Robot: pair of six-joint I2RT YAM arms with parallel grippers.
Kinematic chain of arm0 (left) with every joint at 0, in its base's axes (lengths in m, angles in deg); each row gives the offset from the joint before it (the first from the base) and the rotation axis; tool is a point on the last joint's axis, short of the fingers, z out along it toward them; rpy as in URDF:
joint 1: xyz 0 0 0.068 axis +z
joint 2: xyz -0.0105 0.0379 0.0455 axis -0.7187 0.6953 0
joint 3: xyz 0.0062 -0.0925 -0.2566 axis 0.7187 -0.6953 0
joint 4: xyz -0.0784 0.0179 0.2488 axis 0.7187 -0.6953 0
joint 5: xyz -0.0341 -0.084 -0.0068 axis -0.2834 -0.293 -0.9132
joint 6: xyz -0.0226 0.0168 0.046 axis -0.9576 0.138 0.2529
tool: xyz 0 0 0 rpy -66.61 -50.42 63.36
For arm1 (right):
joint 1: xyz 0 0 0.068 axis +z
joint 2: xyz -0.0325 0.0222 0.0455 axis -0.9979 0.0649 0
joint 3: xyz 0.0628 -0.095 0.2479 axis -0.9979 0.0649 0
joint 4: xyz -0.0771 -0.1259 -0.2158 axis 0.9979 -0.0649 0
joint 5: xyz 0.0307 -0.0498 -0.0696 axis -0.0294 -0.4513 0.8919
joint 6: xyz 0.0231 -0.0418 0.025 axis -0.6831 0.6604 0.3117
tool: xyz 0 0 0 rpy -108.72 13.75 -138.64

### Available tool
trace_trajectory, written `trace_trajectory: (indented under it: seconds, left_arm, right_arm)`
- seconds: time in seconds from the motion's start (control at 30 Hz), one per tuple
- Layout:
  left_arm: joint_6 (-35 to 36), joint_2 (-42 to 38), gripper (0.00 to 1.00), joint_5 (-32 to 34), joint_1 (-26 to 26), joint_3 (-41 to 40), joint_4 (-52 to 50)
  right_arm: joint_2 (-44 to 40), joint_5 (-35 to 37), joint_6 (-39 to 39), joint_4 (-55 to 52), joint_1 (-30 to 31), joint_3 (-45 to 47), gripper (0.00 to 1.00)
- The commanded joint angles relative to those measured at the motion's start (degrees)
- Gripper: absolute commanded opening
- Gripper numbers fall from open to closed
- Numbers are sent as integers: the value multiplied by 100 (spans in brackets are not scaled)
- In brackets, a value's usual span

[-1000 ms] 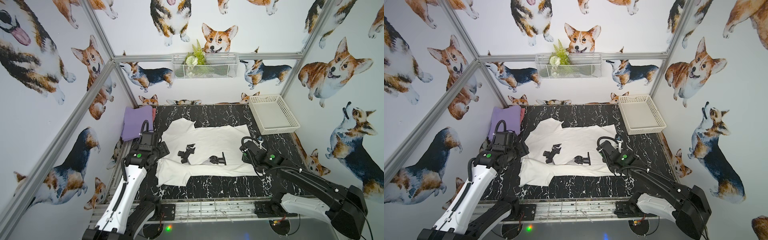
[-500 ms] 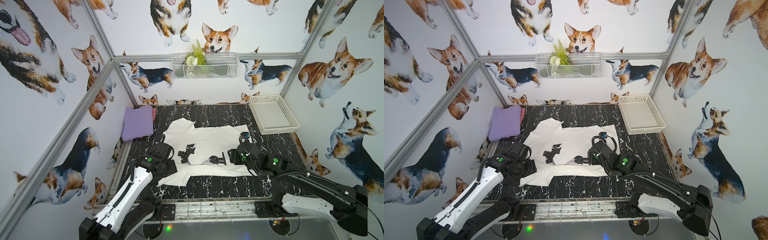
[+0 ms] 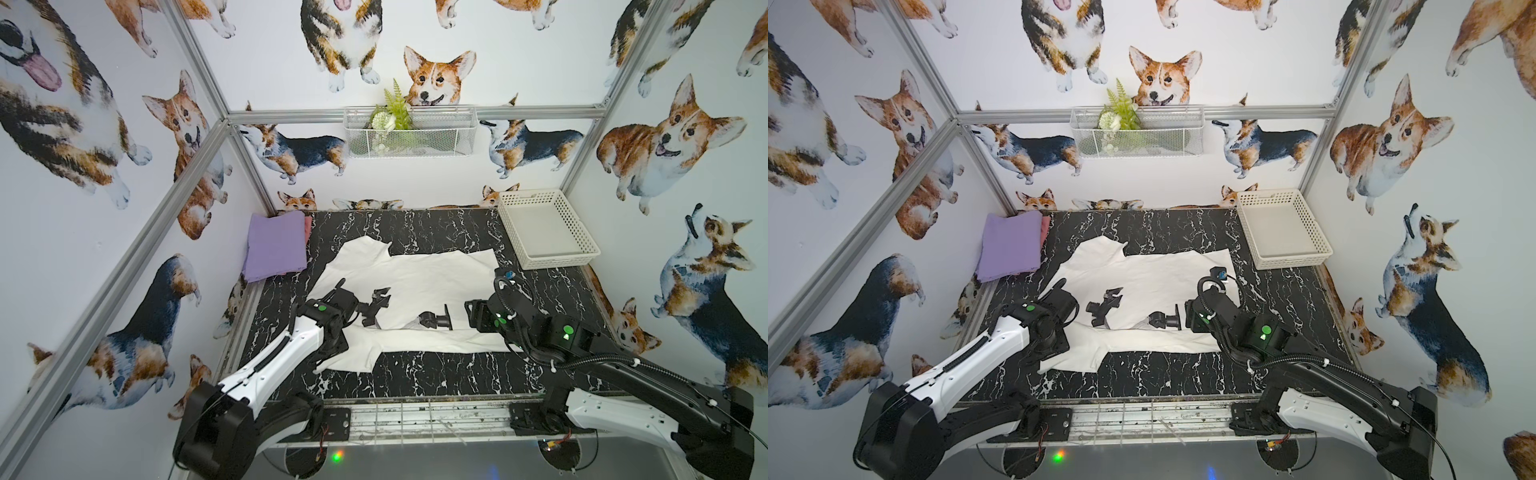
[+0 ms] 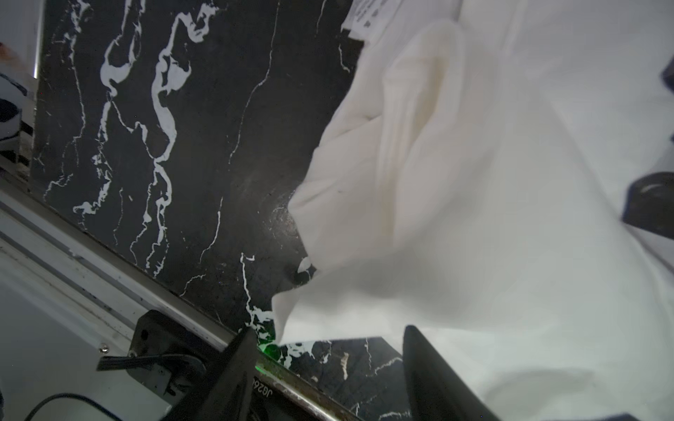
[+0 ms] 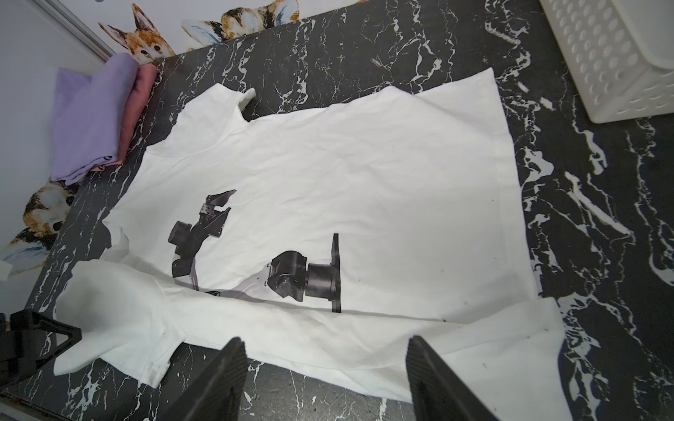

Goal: Fold and stack t-shirts
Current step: Smooth out the T-shirt at the center of the board.

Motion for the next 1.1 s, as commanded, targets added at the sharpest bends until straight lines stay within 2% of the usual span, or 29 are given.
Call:
trace_trajectory:
  seconds: [0.0, 0.07, 0.13, 0.2, 0.27, 0.3, 0.47, 0.7, 0.9, 1.07]
  left_arm:
    - [-157, 67, 64, 267, -19, -203, 192]
    - [-192, 37, 63, 317, -9, -317, 332]
    - [-225, -3, 55, 287, -10, -437, 477]
    - [-267, -57, 34, 208, -10, -557, 666]
    - [-263, -168, 4, 143, -14, -698, 927]
    - [-210, -240, 0, 95, -13, -750, 1080]
    - [-91, -470, 0, -230, 4, -280, 956]
    - [289, -733, 0, 219, 89, 1228, 283]
    - [610, -324, 0, 141, 668, 1271, 1020]
    - [575, 400, 0, 158, 847, 1272, 1823]
  right_arm:
    - [-65, 93, -90, 25, 1, 55, 72]
    - [-79, 63, -99, 25, -25, 64, 72]
    - [-88, 45, -109, 41, -44, 79, 72]
    - [-66, 2, -100, 68, -70, 83, 73]
    - [-31, -30, -95, 101, -88, 79, 73]
    - [-11, -35, -103, 110, -92, 76, 73]
    - [59, -34, -167, 98, -97, 66, 73]
    - [158, -56, -193, 119, -97, 39, 73]
    - [270, -105, -220, 160, -97, 31, 72]
    - [321, -96, -211, 163, -97, 38, 72]
